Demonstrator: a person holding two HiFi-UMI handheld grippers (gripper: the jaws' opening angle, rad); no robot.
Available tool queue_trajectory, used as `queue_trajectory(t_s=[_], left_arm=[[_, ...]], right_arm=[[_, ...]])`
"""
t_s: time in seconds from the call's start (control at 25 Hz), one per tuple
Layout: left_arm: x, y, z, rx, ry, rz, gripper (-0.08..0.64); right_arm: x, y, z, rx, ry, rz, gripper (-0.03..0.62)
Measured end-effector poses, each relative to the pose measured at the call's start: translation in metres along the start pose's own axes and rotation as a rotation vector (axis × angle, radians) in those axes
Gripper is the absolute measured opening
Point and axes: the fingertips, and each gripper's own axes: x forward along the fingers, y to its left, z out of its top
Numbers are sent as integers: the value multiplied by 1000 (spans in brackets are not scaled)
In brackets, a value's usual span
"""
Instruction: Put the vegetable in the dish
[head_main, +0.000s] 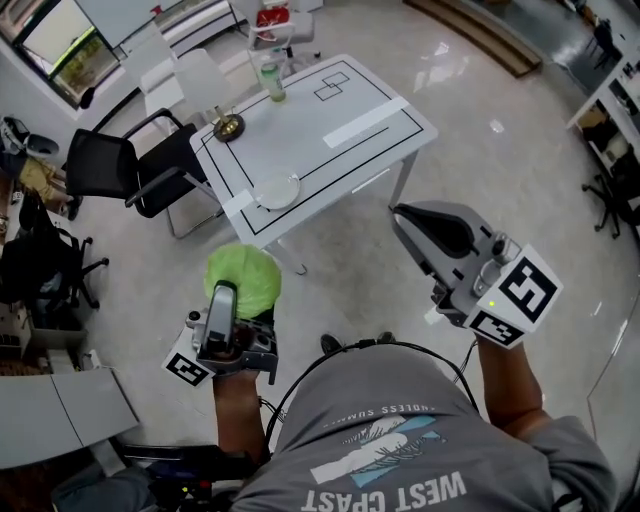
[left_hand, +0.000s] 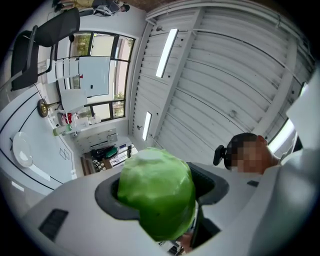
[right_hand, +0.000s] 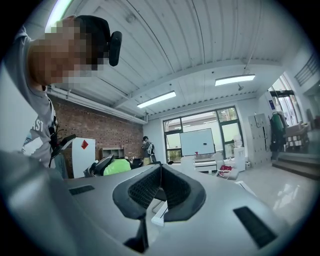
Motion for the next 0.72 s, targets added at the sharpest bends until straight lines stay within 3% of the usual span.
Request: queue_trajectory(t_s=[0.32,0.52,0.72], left_arm=[[-1,22,33,-18,45,-26,296],[15,42,45,-18,42,-19,296],[39,63,43,-10,28,14,296]], right_arm=[[35,5,1,-16,-6,-40,8],[47,-22,1,-9,11,-55,8],[63,-55,6,-2,13,-9,8]])
